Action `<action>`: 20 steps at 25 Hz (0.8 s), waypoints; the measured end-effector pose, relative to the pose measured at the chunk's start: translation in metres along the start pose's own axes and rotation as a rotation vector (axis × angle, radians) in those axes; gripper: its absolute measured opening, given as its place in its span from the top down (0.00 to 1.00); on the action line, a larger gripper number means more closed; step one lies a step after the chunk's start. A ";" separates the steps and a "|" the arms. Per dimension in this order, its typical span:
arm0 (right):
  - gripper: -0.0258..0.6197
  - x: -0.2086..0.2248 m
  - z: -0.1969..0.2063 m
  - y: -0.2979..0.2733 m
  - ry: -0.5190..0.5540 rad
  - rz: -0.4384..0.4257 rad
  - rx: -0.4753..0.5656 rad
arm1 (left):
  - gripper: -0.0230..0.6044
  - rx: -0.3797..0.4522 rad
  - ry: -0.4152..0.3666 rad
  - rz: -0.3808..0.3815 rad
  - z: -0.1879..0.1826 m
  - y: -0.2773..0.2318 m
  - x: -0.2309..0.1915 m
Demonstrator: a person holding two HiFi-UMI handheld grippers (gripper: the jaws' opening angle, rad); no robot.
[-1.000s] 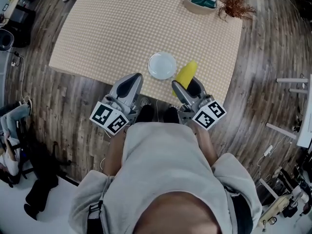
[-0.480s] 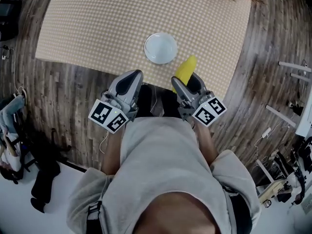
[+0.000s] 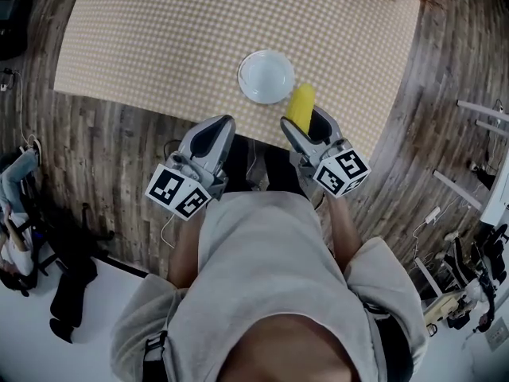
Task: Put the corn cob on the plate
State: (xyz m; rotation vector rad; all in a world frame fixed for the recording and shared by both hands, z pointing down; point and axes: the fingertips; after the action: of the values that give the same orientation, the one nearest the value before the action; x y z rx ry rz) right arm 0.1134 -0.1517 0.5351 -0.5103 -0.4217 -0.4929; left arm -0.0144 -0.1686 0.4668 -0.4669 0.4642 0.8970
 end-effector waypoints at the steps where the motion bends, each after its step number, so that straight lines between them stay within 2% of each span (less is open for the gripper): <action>1: 0.56 0.002 0.001 -0.004 0.017 0.005 -0.008 | 0.95 -0.001 0.002 -0.002 0.000 0.000 -0.002; 7: 0.56 0.009 0.011 -0.029 0.134 0.044 -0.081 | 0.95 0.008 0.012 -0.015 -0.002 0.006 -0.008; 13: 0.56 0.027 0.025 -0.059 0.371 0.131 -0.237 | 0.95 0.018 0.025 -0.031 -0.007 0.009 -0.020; 20: 0.56 0.041 0.046 -0.085 0.550 0.186 -0.374 | 0.95 0.031 0.045 -0.059 -0.005 0.017 -0.033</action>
State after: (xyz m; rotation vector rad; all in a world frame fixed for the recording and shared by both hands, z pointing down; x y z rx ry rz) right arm 0.0887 -0.2050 0.6226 -0.7371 0.2506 -0.5111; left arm -0.0470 -0.1833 0.4778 -0.4715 0.5026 0.8229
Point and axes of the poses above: the fingertips, and each gripper's own axes: y backward along the fingers, x to its right, z out of its underside, and after that the axes turned 4 degrees about z, right-handed
